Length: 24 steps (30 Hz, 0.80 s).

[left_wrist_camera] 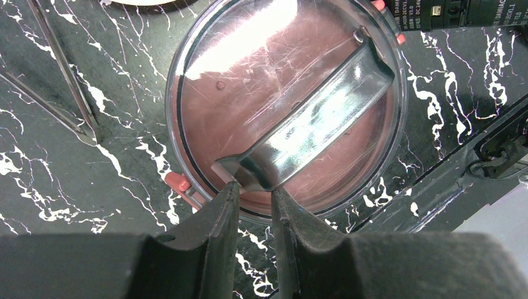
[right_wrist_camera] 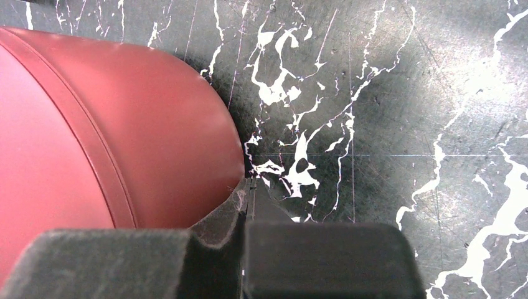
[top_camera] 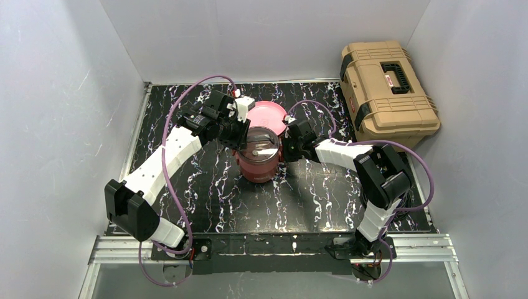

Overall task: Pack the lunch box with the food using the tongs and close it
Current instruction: Close the fastener on the packing box.

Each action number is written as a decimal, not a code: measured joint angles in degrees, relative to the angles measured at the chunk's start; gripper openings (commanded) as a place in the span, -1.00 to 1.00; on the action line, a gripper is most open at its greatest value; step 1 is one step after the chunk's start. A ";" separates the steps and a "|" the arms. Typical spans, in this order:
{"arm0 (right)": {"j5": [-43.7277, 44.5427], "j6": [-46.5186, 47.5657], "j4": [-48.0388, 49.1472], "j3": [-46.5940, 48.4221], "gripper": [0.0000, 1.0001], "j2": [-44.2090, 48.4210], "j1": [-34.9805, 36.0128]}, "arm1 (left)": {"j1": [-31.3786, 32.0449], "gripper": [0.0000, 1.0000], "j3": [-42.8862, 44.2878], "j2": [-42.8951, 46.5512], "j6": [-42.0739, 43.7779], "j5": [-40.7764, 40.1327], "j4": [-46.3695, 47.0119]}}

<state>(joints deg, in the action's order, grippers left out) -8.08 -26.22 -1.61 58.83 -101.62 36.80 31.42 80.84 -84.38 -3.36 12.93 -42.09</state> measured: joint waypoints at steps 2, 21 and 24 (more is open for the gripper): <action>0.02 -0.35 0.00 0.00 -0.97 0.00 0.00 | 0.00 -0.57 0.00 0.00 -0.02 -0.02 0.04; 0.74 -7.02 -0.17 0.00 -0.97 -0.35 0.02 | 0.39 -0.59 -1.90 0.37 -0.26 -3.56 7.41; 0.96 -8.24 -0.42 0.00 -0.97 -0.35 0.09 | 0.39 -0.59 -2.49 0.44 -0.28 -4.22 9.42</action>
<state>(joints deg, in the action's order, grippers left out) -7.11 -34.46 -2.02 58.83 -101.97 36.88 31.81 78.35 -83.94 -3.64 8.71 -32.67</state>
